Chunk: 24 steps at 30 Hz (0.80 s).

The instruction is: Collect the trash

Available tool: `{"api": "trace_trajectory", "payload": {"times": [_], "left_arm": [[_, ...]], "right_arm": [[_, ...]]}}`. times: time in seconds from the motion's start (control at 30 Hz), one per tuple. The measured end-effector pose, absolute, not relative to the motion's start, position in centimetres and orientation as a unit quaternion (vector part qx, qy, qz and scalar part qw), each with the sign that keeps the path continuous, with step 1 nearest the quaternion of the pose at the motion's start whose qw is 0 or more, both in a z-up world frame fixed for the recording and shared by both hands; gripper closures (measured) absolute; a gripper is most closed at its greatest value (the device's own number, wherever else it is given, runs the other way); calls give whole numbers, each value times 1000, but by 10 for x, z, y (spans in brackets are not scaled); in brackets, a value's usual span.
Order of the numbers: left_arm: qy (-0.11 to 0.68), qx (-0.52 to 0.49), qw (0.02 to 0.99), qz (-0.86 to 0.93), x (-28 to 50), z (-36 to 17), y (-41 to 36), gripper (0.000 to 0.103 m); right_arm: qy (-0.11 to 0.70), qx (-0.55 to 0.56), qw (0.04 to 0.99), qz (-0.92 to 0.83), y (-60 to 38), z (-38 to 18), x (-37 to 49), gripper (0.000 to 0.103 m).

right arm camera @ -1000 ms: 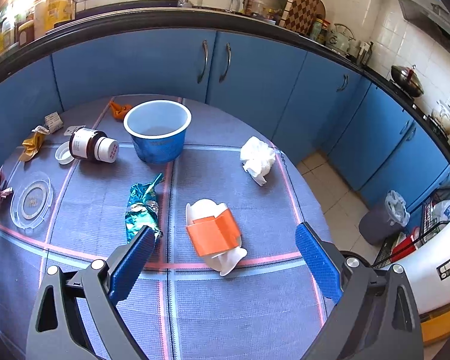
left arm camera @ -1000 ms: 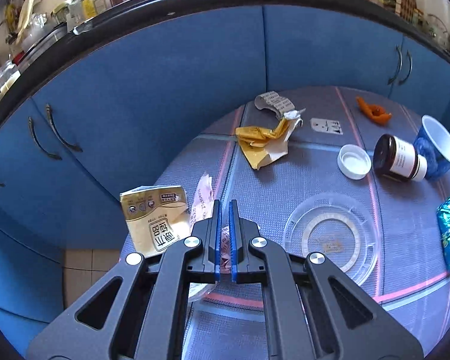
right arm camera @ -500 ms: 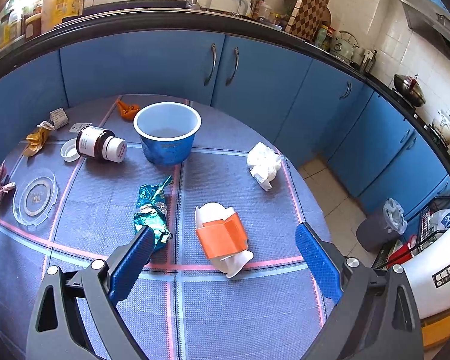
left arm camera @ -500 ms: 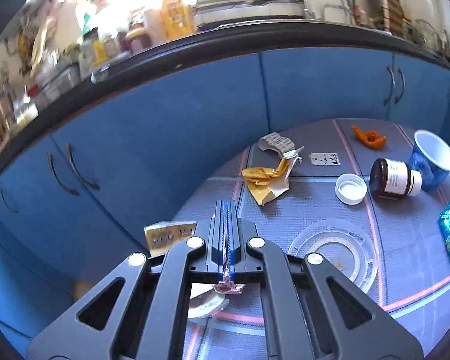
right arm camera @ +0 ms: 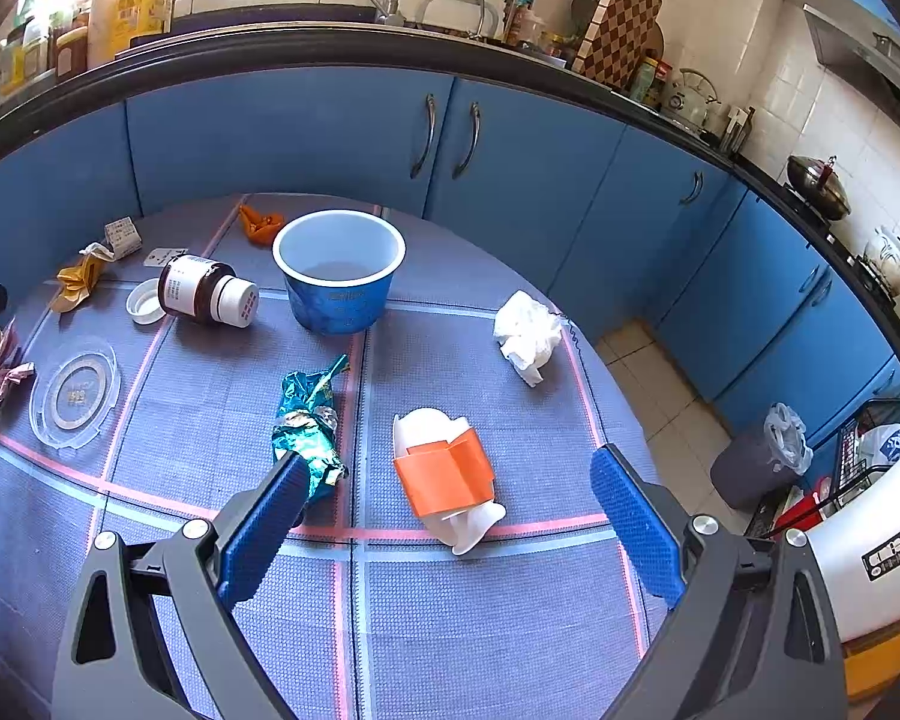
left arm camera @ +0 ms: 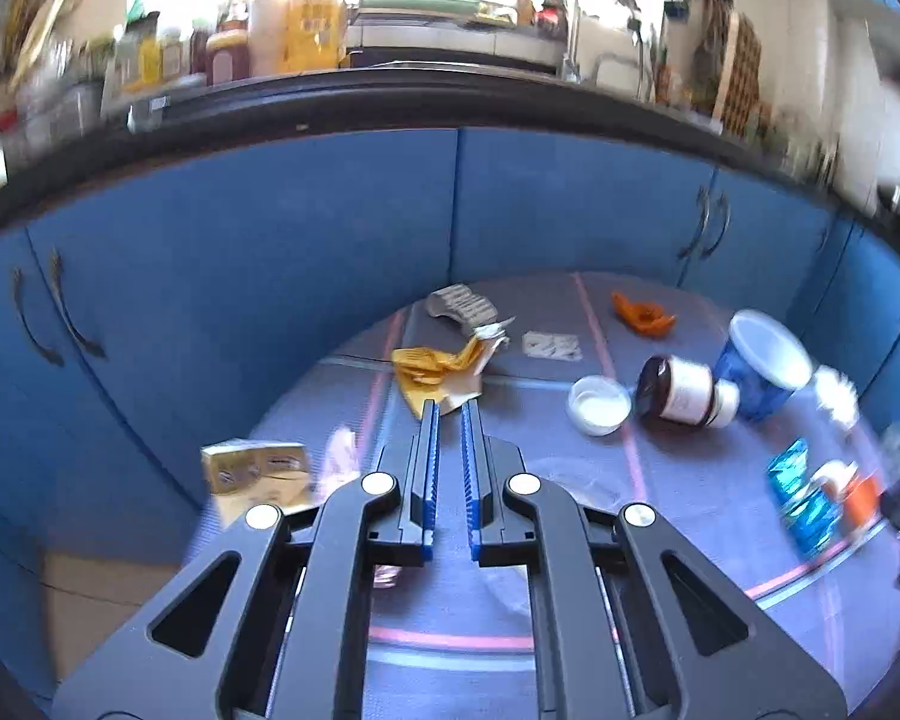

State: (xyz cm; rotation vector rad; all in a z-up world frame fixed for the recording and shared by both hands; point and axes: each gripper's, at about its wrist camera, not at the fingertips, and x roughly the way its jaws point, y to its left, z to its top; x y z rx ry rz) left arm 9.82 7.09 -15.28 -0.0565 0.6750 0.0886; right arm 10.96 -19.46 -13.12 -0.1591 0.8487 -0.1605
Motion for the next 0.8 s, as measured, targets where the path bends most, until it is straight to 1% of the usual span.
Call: {"api": "trace_trajectory", "payload": {"times": [0.1,0.13,0.2,0.27,0.4,0.47,0.53,0.67,0.7,0.73,0.77,0.8], "left_arm": [[371,-14,927,57,105,-156,67,92],[386,-3,918,89,108,-158,67,90],[401,8,906,137,111,-161,71,90],[385,-15,916,113,106,-158,75,90],[324,-44,942,71,90,-146,78,90],[328,-54,941,57,91,-144,79,88],[348,-60,934,49,95,-145,79,81],[348,-34,934,72,94,-146,75,81],[351,-37,933,74,94,-146,75,83],[349,-37,934,69,94,-146,76,99],[347,-34,935,60,93,-145,75,103],[337,-31,939,54,90,-143,73,103]], "right_arm": [[411,-76,905,-76,-195,-131,108,11],[411,-76,905,-76,-195,-131,108,11],[409,-77,906,-76,-195,-130,107,11],[409,-78,906,-76,-195,-129,106,11],[409,-73,906,-76,-197,-128,107,11],[407,-72,907,-76,-196,-128,106,11],[407,-73,907,-75,-196,-128,106,11],[407,-74,908,-74,-194,-128,105,11],[407,-75,907,-74,-194,-128,105,11],[407,-75,907,-74,-194,-128,105,11],[407,-75,907,-74,-194,-128,105,11],[406,-74,908,-74,-194,-128,105,11]]}}
